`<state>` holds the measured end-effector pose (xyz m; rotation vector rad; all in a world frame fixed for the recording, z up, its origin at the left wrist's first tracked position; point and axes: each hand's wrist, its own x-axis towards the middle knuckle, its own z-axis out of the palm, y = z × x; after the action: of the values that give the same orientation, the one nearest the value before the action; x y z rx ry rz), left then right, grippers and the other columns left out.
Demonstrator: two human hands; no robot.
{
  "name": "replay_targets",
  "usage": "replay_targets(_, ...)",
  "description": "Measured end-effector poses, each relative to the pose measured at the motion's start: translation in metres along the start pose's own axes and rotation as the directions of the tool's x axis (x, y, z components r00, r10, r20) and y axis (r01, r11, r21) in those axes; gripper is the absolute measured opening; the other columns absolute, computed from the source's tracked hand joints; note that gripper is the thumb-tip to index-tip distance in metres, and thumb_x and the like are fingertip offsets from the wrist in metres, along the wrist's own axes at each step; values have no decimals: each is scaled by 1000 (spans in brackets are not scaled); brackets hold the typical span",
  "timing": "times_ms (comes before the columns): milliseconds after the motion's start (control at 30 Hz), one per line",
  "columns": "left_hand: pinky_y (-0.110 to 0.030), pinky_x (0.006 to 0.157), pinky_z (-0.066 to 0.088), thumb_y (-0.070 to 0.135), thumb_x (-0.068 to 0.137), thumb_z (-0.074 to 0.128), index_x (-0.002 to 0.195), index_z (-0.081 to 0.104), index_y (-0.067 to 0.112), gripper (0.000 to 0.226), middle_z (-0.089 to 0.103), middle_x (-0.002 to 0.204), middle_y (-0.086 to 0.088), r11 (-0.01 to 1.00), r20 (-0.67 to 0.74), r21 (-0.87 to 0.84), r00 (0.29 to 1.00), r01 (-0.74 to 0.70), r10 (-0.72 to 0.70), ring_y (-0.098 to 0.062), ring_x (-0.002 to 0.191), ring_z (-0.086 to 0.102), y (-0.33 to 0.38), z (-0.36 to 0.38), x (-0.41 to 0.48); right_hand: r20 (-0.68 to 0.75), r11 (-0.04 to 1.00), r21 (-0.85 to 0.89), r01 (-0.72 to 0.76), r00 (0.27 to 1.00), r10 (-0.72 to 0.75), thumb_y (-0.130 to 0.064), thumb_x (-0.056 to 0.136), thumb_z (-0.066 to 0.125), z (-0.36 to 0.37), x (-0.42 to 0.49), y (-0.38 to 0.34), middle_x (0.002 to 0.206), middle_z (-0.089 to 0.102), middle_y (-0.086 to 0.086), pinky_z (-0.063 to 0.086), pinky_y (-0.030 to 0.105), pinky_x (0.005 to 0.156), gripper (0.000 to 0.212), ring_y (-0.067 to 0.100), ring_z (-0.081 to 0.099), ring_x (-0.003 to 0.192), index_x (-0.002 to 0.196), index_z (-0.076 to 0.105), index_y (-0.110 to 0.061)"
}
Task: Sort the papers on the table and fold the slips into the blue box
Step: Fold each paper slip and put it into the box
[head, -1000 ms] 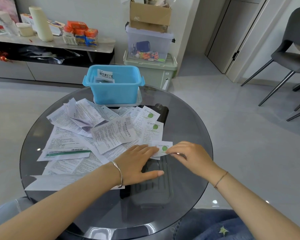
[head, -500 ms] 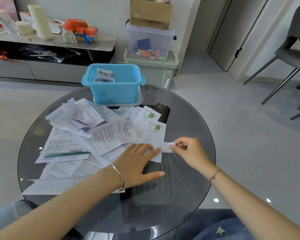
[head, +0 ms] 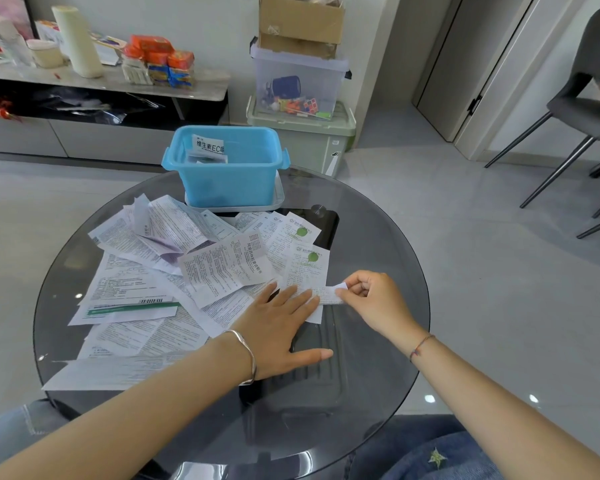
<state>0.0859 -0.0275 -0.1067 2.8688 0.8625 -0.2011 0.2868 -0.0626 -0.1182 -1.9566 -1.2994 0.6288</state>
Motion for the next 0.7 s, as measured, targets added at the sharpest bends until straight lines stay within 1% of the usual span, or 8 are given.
replay_targets(167,-38,117,-9,80,67,-3,153,-1,21,105,-2,161,2,1000,-13,19,1000,8,-8,-18,148,-2,3,2,-2,-21,1000,-7,2,1000,-2,-19,84,71,2,1,1,66,65,-5,41,19,57,9,4,54,56,76,65,-17)
replay_targets(367,-38,117,-5,81,65,-1,153,3,18,108,0,161,0,1000,-19,11,1000,22,-22,-21,147,1,7,5,1,-43,1000,2,-2,999,2,-20,82,72,7,4,4,59,61,-8,44,27,62,13,8,53,55,72,65,-19)
replay_targets(433,-37,118,-3,83,65,1,153,6,19,109,2,161,0,1000,-16,13,1000,22,-22,-20,147,3,6,4,2,-63,999,-26,24,998,-26,-23,83,71,7,1,4,64,61,-10,44,27,61,7,6,52,59,79,66,-20)
replay_targets(467,-38,118,-2,86,64,1,153,8,19,112,3,161,0,1000,-14,18,1000,19,-19,-20,147,4,6,3,3,-78,994,-84,68,994,-75,-25,85,69,7,-2,4,72,60,-11,43,26,62,5,5,52,64,87,67,-21)
replay_targets(533,-39,119,-1,90,63,-1,153,11,19,115,7,160,0,999,-10,36,1000,9,-9,-19,146,6,5,3,5,-118,924,-294,244,950,-289,-26,90,62,5,-11,4,96,59,-9,42,22,68,16,7,54,83,105,65,-21)
replay_targets(600,-40,120,0,85,61,-5,152,13,20,114,10,160,1,1000,-14,29,1000,10,-10,-19,146,8,4,3,7,-55,744,-492,453,836,-545,-21,91,53,2,-20,5,108,62,-4,42,23,78,22,12,55,98,108,68,-17)
replay_targets(667,-40,120,-1,84,60,-5,152,13,20,114,10,160,1,1000,-10,17,1000,12,-11,-19,146,8,3,3,8,63,595,-568,569,750,-658,-20,88,45,3,-29,8,106,67,-4,42,27,87,29,16,57,103,102,70,-15)
replay_targets(700,-40,120,-1,84,60,-5,152,12,20,114,10,160,1,1000,-10,23,1000,9,-9,-19,146,8,3,3,8,101,564,-578,590,738,-668,-19,86,44,4,-33,8,105,68,-4,41,28,92,32,17,58,104,102,71,-13)
